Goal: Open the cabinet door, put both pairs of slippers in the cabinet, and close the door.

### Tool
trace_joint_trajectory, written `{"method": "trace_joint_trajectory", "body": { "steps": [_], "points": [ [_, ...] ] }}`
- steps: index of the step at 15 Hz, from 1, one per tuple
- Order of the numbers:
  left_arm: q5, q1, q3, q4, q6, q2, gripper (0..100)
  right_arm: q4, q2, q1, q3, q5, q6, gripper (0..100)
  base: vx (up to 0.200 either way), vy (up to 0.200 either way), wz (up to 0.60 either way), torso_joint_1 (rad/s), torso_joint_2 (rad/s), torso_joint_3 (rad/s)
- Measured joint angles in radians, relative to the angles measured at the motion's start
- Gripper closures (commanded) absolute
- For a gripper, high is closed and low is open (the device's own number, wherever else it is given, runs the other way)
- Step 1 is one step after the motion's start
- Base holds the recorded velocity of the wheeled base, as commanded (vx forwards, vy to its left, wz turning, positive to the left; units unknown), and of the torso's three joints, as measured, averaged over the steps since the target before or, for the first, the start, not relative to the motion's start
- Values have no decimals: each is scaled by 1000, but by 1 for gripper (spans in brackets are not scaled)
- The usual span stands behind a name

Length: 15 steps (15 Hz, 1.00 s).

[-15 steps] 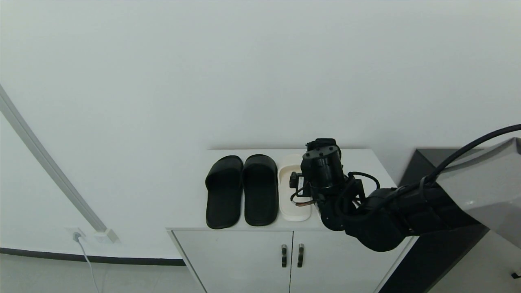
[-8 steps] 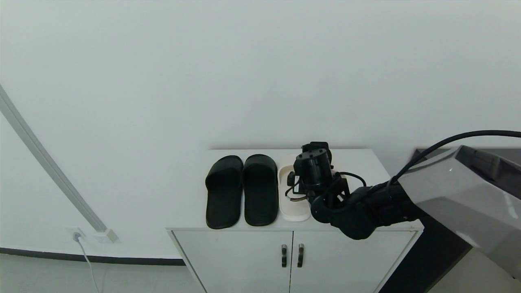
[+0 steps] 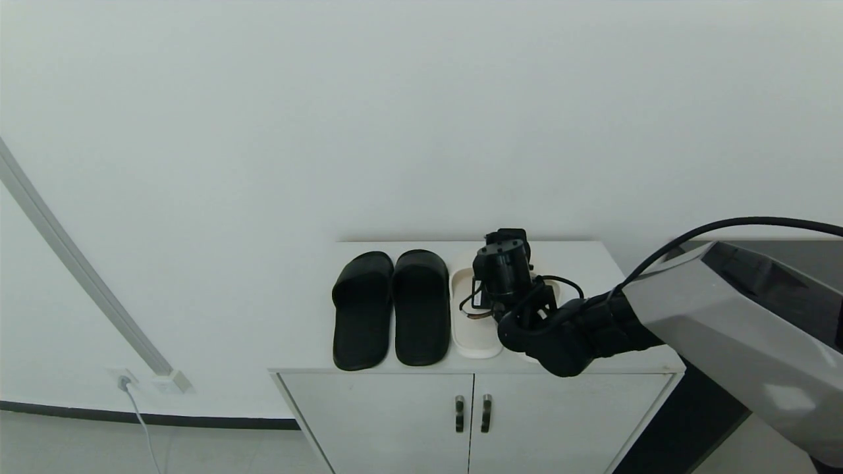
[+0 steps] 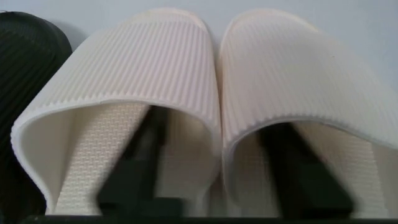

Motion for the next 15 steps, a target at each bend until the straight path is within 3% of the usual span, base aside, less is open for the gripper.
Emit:
{"method": "trace_joint_trajectory", "body": {
  "steps": [10,12,15],
  "points": [
    [1,0,0,0,-17,0,100,3,-103,0,92,0,-26,100,0,0,0,0,0,0],
    [0,0,0,0,-15,0,100,-9,-189,2,174,53,-54,100,0,0,0,0,0,0],
    [0,0,0,0,-15,0,100,-53,-401,4,409,226,-125,100,0,0,0,0,0,0]
  ]
}}
